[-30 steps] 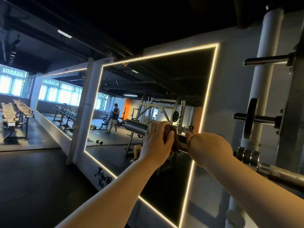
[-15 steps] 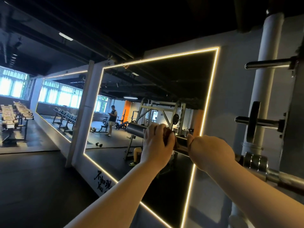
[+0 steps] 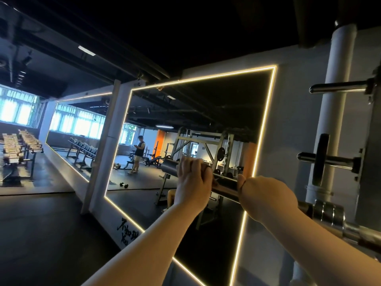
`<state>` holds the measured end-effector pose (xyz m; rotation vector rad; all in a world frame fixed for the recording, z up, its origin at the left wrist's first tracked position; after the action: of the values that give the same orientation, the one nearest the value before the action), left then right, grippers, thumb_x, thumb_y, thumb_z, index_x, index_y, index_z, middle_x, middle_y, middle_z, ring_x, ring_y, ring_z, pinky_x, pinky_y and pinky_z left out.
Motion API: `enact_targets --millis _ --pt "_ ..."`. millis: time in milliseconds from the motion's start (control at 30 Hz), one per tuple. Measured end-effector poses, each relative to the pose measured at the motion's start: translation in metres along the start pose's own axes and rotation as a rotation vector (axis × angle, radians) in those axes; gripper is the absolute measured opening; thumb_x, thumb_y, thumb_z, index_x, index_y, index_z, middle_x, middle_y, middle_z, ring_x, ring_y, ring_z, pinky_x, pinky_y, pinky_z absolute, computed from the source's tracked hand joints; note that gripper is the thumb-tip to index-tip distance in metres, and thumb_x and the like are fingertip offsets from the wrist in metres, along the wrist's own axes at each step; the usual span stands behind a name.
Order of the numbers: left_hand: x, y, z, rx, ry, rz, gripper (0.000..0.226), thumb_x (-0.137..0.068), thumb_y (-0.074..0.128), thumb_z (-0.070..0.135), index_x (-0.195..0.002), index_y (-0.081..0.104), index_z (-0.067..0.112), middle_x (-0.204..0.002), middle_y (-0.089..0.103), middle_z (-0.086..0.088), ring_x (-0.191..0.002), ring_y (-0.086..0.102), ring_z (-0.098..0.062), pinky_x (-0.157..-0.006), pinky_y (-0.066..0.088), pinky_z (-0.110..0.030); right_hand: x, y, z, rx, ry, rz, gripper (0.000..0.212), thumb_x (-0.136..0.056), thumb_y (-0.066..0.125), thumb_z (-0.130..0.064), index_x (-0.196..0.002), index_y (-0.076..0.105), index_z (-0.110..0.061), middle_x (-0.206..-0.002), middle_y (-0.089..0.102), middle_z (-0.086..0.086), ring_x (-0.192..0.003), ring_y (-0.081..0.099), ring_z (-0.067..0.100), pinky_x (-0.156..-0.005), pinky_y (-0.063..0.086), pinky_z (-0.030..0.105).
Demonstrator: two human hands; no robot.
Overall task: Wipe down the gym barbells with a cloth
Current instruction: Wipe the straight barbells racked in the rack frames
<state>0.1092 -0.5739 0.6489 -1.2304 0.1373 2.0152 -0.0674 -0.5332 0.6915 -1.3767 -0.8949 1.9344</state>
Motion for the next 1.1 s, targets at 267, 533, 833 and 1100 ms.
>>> enact_targets --millis 267,533,833,1100 --pt "-0.005 -0.017 -0.028 0.020 0.072 0.010 0.032 -0.104 0.031 0.045 -0.128 0.041 0.026 -0.126 0.037 0.008 -0.117 0.047 -0.011 -0.098 0.053 -0.036 -0.003 -0.002 -0.007 0.048 -0.047 0.012 0.040 -0.110 0.028 -0.037 -0.140 0.046 -0.018 -0.084 0.060 0.000 -0.073 0.066 0.017 -0.073 0.061 0.034" --pt "-0.042 -0.026 -0.045 0.067 -0.197 0.119 0.020 -0.103 0.045 0.029 -0.115 0.030 0.022 -0.119 0.037 -0.002 -0.113 0.041 -0.019 -0.103 0.045 -0.045 -0.007 0.003 -0.004 0.049 -0.049 0.019 0.037 -0.109 0.029 -0.034 -0.138 0.047 -0.021 -0.080 0.057 -0.002 -0.066 0.059 0.013 -0.062 0.051 0.027" --pt "-0.047 -0.035 -0.061 0.094 0.015 0.033 0.008 -0.106 0.046 0.029 -0.112 0.043 0.023 -0.113 0.048 -0.001 -0.093 0.054 -0.010 -0.060 0.051 -0.017 -0.005 0.003 -0.004 -0.016 -0.029 0.083 0.036 -0.110 0.026 -0.041 -0.122 0.052 -0.019 -0.082 0.058 -0.002 -0.071 0.062 0.014 -0.073 0.059 0.031" --pt "-0.075 -0.025 -0.086 -0.092 -0.247 0.086 0.021 -0.104 0.041 0.037 -0.119 0.050 0.025 -0.116 0.049 -0.005 -0.105 0.048 -0.020 -0.093 0.048 -0.040 -0.009 0.008 -0.001 -0.025 0.019 0.070 0.057 -0.107 0.011 -0.053 -0.092 0.058 -0.023 -0.073 0.060 -0.005 -0.062 0.060 0.011 -0.063 0.054 0.026"
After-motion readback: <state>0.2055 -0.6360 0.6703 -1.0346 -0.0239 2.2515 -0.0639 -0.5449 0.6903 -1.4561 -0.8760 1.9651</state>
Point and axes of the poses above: each hand's wrist, its own x-axis away from the middle knuckle, its own y-axis out of the palm, z = x × y, the point moved 7 cm from there along -x, towards the middle knuckle
